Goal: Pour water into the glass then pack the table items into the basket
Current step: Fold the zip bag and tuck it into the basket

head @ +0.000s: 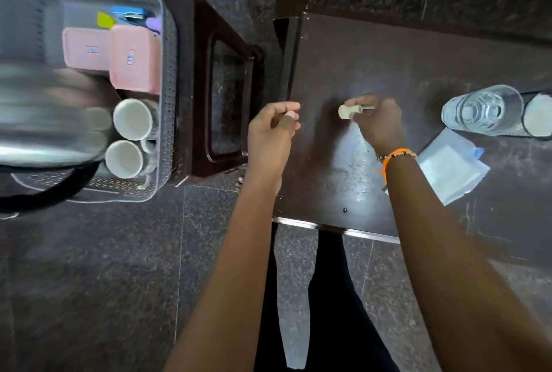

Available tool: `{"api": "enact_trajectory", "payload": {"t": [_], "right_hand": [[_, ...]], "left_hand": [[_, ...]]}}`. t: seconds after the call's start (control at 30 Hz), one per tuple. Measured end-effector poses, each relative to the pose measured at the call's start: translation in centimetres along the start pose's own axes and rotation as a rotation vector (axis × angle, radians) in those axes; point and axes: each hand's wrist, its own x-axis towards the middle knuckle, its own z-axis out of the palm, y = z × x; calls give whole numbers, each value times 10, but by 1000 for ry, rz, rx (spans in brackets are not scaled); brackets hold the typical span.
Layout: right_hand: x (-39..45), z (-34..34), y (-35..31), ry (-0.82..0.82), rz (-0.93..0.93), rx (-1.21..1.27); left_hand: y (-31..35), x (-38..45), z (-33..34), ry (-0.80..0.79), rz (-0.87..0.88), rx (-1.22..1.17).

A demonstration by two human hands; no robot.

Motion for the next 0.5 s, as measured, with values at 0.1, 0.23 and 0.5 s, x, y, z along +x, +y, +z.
{"api": "enact_trajectory", "payload": {"t": [0.1,0.23,0.5], "right_hand": [[-22,21,-44,-105,-62,204],[-46,63,-117,-254,-103,405],[-72,160,-234,-360,-202,433]], "left_hand": [[6,5,-34,80,5,-105],[15,19,-88,202,26,-265],[27,44,-174,329,56,-499]]}}
